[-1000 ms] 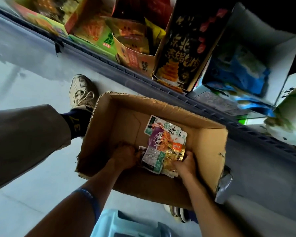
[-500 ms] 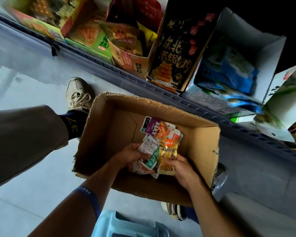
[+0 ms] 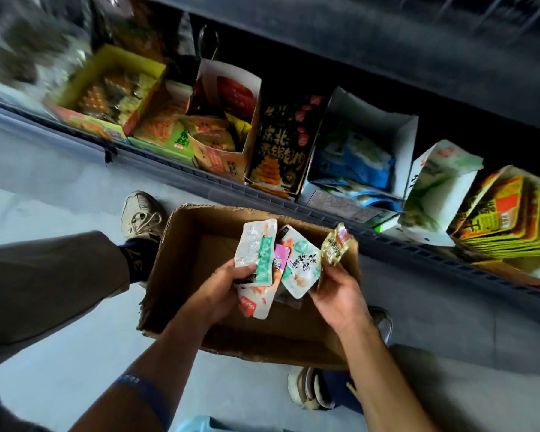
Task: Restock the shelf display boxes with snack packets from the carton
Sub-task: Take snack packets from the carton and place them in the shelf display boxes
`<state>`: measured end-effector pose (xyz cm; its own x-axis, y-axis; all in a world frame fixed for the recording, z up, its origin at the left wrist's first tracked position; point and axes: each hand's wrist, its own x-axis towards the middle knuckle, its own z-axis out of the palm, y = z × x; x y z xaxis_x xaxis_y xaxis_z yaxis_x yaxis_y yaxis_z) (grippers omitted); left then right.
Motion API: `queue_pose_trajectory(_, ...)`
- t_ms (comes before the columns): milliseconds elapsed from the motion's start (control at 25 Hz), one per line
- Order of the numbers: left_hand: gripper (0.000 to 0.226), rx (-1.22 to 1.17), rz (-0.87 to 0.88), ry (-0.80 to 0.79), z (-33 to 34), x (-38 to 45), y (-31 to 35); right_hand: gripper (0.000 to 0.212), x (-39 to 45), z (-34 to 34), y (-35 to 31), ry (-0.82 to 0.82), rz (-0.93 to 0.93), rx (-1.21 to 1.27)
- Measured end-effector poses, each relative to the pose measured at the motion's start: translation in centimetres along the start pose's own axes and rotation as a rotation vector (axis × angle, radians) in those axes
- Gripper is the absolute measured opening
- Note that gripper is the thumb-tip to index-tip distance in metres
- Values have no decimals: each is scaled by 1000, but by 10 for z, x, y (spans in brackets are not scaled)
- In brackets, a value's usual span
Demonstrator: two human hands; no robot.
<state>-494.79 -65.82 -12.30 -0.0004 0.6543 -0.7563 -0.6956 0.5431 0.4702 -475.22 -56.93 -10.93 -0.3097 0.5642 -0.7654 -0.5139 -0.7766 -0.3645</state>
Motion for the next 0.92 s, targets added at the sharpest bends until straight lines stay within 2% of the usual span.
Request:
queue_pose_trajectory(80, 35, -73, 47, -68, 21, -17, 2, 30, -16, 12, -1, -12, -43, -27)
queue_pose_trajectory(200, 49, -120, 91, -98, 53, -34, 4, 32, -39, 23, 0, -4, -166, -203)
queue_pose_trajectory(320, 54, -47, 164, -72, 75, -53, 11, 19, -70, 35, -18, 125, -365, -440)
queue_pose_trajectory(400, 54, 46, 243, -109, 93, -70, 23, 18, -96, 47, -38, 158, -487, -522)
queue_pose_trajectory(520, 55, 148, 381, -179, 133, -106, 51, 17, -144, 62, -71, 112, -655, -560)
queue_pose_trajectory(640, 46, 287, 519, -264, 181, -140, 73, 13, -191, 73, -108, 33, -768, -442)
queue_pose_trajectory(800, 43, 498, 645, -401, 271, -169, 93, 11, -257, 66, -183, 82, -1028, -532)
queue_pose_trajectory(920, 43, 550, 688, -465, 331, -174, 103, 9, -295, 39, -254, 163, -1199, -549)
